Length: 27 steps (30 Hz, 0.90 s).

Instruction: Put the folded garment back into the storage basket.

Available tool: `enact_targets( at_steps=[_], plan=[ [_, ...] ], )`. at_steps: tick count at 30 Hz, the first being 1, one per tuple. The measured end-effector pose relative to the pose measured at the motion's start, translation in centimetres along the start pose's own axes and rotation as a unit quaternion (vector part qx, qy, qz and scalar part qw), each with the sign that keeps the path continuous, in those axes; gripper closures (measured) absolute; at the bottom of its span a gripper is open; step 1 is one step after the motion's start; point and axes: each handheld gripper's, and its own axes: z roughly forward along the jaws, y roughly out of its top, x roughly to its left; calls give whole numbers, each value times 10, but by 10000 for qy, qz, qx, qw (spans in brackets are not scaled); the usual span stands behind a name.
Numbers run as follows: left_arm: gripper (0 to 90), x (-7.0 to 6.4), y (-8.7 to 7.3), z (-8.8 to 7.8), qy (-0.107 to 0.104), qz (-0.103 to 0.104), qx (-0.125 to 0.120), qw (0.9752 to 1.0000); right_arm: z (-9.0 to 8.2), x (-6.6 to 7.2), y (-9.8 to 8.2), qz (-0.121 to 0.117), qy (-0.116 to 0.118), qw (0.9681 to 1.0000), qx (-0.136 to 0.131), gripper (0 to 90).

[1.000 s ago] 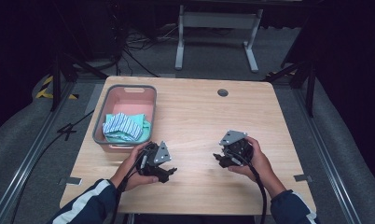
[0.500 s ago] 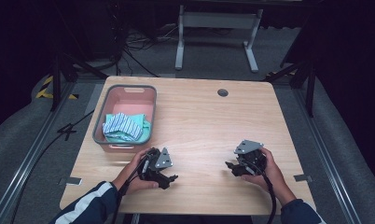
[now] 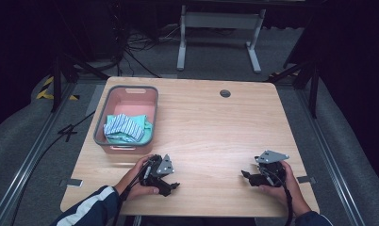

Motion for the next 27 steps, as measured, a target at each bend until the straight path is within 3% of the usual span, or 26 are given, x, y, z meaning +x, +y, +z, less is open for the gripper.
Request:
enact_targets(
  at_steps=[6,10,27],
  plan=[
    [165,4,-10,1,-222,-515,-162,9983,-6,-9,-20,292,22,9995,-146,211],
    [145,6,-16,3,-271,-438,-431,9977,-7,-12,-28,429,89,9984,-353,190],
    [135,6,-16,3,-280,-432,-448,9977,-6,-14,-29,489,111,9982,-344,175]
  ],
)
